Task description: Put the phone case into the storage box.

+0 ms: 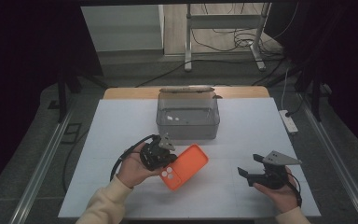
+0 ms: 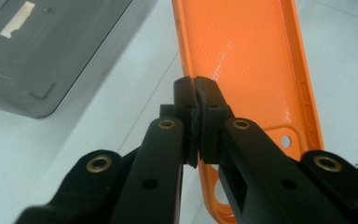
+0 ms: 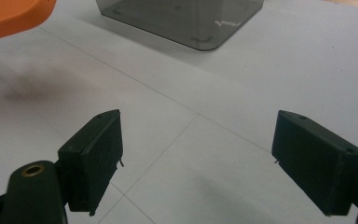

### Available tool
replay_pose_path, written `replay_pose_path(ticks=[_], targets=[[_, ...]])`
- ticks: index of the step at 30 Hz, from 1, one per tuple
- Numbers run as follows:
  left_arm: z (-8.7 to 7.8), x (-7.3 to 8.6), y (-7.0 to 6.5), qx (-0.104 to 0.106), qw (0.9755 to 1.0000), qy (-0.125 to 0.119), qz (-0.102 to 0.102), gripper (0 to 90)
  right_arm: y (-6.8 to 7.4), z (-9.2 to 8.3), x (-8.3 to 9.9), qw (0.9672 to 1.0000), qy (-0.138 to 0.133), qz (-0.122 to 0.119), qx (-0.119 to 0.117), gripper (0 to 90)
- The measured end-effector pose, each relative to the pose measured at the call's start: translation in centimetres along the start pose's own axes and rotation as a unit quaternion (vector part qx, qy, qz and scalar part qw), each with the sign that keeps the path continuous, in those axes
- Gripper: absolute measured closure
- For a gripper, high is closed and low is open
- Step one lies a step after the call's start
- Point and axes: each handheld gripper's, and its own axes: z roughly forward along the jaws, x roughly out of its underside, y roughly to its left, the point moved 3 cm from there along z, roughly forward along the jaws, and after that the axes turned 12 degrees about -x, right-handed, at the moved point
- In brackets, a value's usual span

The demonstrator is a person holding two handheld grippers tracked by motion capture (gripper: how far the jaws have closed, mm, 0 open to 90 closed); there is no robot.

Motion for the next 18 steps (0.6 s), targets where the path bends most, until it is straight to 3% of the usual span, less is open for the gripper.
replay_pose_path(ticks=[18], targets=[[0.1,0.1,-0.2,-0.001,0.9999,0.000,0.012,88.2,0.6,-0.1,-1.5,0.9997,-0.016,-0.002,-0.018,16.4]])
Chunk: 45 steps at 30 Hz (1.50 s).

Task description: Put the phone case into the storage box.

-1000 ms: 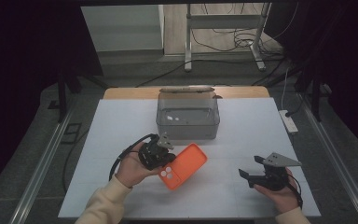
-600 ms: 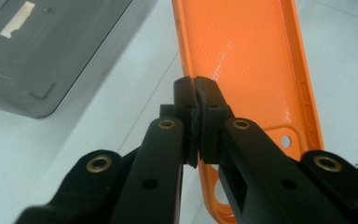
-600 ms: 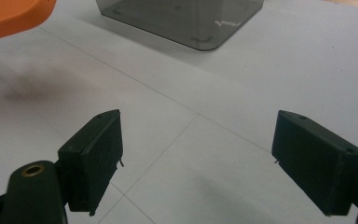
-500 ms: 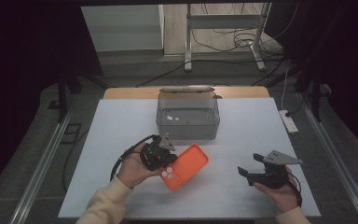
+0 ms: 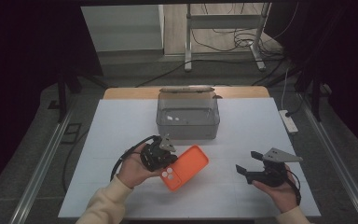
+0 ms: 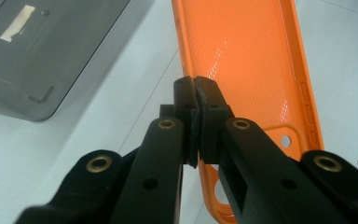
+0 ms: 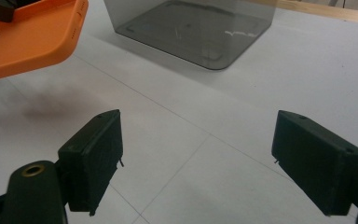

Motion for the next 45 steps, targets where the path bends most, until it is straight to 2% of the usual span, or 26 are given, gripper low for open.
replay_pose_path(ticks=[17,38,45], targets=[[0.4,-0.1,-0.2,0.002,1.0000,0.000,0.006,88.2,1.6,1.4,-1.5,0.9988,0.002,-0.007,-0.049,16.1],[1.0,-0.4,-0.6,0.003,0.9998,0.000,0.018,88.2,2.5,3.2,-2.4,0.9960,0.012,0.000,-0.088,15.8],[0.9,-0.4,-0.7,0.004,0.9998,-0.002,0.020,88.1,2.3,3.3,-2.8,0.9956,0.012,0.005,-0.093,15.7]])
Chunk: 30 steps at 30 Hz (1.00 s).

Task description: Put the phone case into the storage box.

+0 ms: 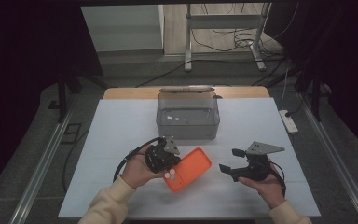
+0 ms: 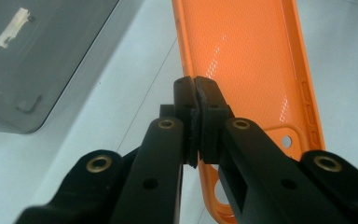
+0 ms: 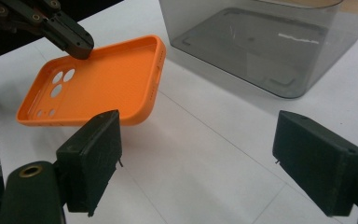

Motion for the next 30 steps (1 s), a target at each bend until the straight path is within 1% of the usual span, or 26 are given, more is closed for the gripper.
replay_pose_path(ticks=[11,14,21,23,24,30], targets=[[0.0,-0.1,-0.2,0.001,1.0000,-0.005,0.005,88.2,0.2,1.1,-0.5,0.9999,0.009,-0.004,-0.011,15.6],[-0.1,-0.2,-0.3,0.008,0.9999,-0.009,0.005,88.1,0.2,1.4,-0.7,0.9998,0.012,-0.003,-0.015,15.6],[-0.1,-0.2,-0.3,0.005,0.9999,-0.010,0.007,88.1,0.2,1.9,-1.3,0.9997,0.017,-0.005,-0.019,15.6],[-0.1,-0.2,-0.3,0.004,0.9999,-0.010,0.007,88.1,0.2,2.0,-1.5,0.9996,0.021,-0.006,-0.017,15.6],[-0.1,-0.2,-0.3,0.003,0.9999,-0.009,0.009,88.1,0.2,2.1,-1.6,0.9996,0.018,-0.005,-0.022,15.6],[-0.2,-0.2,-0.3,0.001,0.9999,-0.013,0.010,88.1,0.4,2.9,-2.0,0.9992,0.025,-0.006,-0.031,15.7]])
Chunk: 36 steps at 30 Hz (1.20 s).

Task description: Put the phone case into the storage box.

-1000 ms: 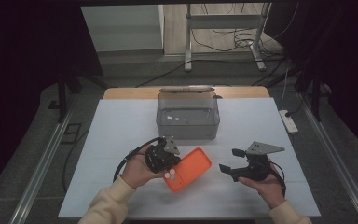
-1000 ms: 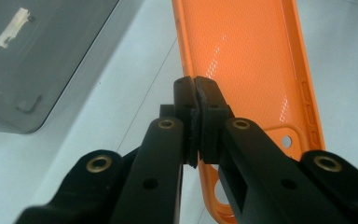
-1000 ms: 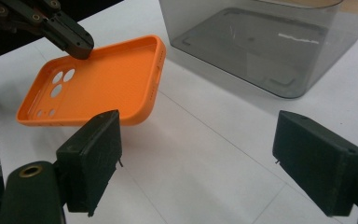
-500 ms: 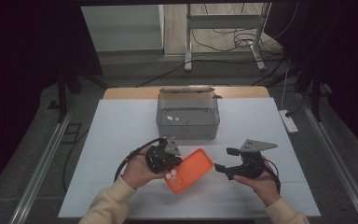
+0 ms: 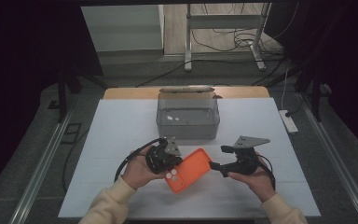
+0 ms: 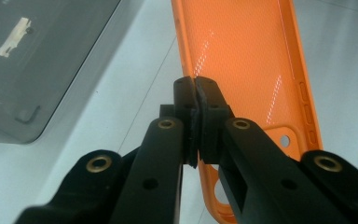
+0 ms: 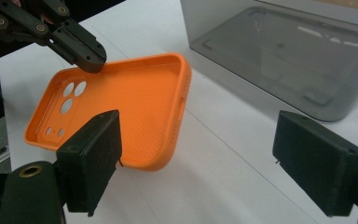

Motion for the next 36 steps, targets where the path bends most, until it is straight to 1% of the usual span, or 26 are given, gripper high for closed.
replay_pose_path(ticks=[8,14,19,25,29,32,33,36], targets=[[0.0,0.0,0.0,0.000,1.0000,0.000,0.002,88.1,0.1,1.1,-0.2,0.9998,0.018,0.003,-0.010,15.7],[0.1,0.0,-0.1,-0.001,1.0000,-0.003,0.003,88.1,0.1,1.7,-0.5,0.9996,0.025,0.002,-0.015,16.6],[0.1,-0.1,-0.2,-0.001,1.0000,-0.005,0.005,88.1,0.2,2.2,-0.7,0.9992,0.029,0.005,-0.028,19.3],[-0.1,-0.1,-0.3,-0.004,0.9999,-0.007,0.007,88.1,0.1,2.7,-1.0,0.9980,0.034,0.019,-0.049,25.8],[-0.2,-0.1,-0.2,-0.006,0.9999,-0.011,0.008,88.1,0.0,2.9,-1.1,0.9970,0.039,0.031,-0.059,30.8],[-0.3,-0.1,-0.2,-0.007,0.9999,-0.012,0.008,88.0,-0.2,3.1,-1.0,0.9958,0.048,0.039,-0.067,36.4],[-0.3,-0.1,-0.2,-0.009,0.9998,-0.013,0.009,87.9,-0.2,3.2,-1.0,0.9955,0.051,0.041,-0.069,39.6],[-0.4,-0.2,-0.2,-0.012,0.9998,-0.015,0.010,87.7,-0.2,3.3,-0.9,0.9937,0.055,0.045,-0.086,48.9]])
